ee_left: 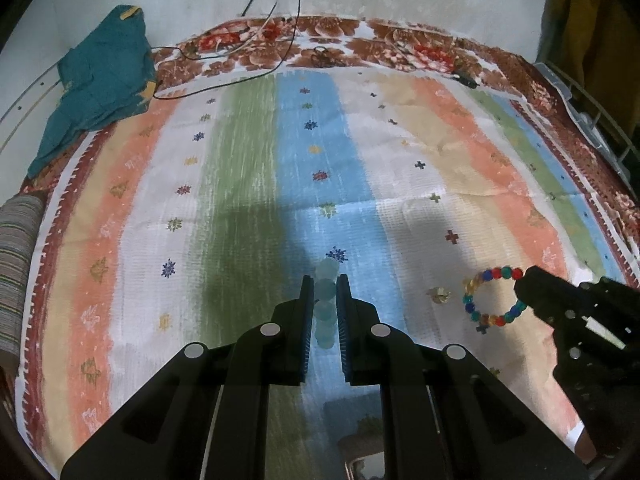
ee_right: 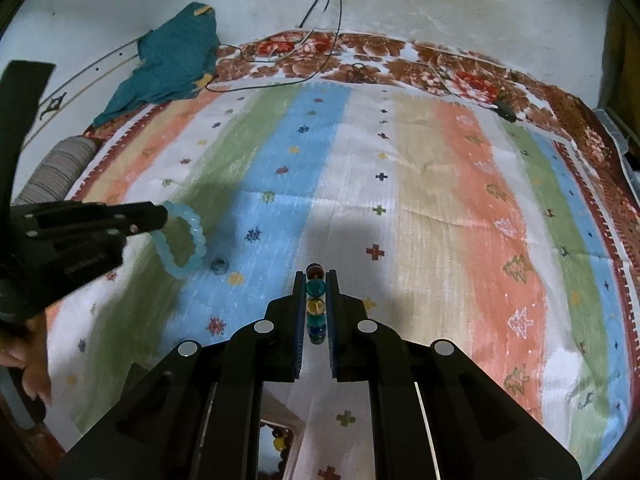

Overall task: Organize jewelry
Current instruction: 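Carry both held bracelets up and over the silver tin, then open both tools over the tin to drop the bracelets, then move both open tools toward the small silver ring and gold stone ring, then grasp the silver ring with the left tool while the right tool grasps the gold ring, then carry both held rings over the silver tin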

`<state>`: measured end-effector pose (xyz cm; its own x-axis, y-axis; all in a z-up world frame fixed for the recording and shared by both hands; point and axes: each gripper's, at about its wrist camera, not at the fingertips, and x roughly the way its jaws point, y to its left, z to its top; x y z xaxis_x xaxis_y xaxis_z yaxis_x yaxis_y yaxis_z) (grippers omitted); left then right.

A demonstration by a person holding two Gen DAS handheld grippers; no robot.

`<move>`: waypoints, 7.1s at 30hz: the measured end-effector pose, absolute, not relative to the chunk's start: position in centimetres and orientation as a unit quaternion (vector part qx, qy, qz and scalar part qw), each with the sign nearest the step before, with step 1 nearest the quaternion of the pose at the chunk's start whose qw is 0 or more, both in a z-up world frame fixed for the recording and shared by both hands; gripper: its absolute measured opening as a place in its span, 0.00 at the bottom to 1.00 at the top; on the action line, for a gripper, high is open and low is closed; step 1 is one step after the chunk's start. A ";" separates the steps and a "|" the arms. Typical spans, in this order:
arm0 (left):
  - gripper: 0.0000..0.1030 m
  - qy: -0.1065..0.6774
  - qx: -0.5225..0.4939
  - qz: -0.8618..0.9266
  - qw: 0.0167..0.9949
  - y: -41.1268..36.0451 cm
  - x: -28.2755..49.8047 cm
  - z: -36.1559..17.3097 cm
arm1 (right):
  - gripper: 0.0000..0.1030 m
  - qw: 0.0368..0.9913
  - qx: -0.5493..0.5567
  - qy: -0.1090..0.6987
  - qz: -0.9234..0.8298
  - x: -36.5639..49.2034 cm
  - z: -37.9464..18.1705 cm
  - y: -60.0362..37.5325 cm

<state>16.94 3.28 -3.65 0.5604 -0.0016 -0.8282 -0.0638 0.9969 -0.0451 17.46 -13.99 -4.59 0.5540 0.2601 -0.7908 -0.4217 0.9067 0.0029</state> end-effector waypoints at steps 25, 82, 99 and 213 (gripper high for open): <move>0.11 0.427 -0.030 -0.010 0.904 1.2 12.0 0.0 | 0.10 0.892 -0.096 0.388 0.212 13.9 -1.7 -14.5; 0.43 0.442 -0.064 0.009 0.895 1.5 5.3 0.1 | 0.46 0.877 -0.082 0.414 0.230 8.4 -2.2 -16.9; 0.54 0.466 -0.054 0.044 0.882 2.7 9.0 -1.8 | 0.59 0.874 -0.078 0.429 0.213 11.7 -3.0 -16.5; 0.18 0.535 -0.014 0.009 0.845 2.3 18.7 -7.4 | 0.18 0.846 -0.085 0.491 0.189 19.4 -8.5 -13.8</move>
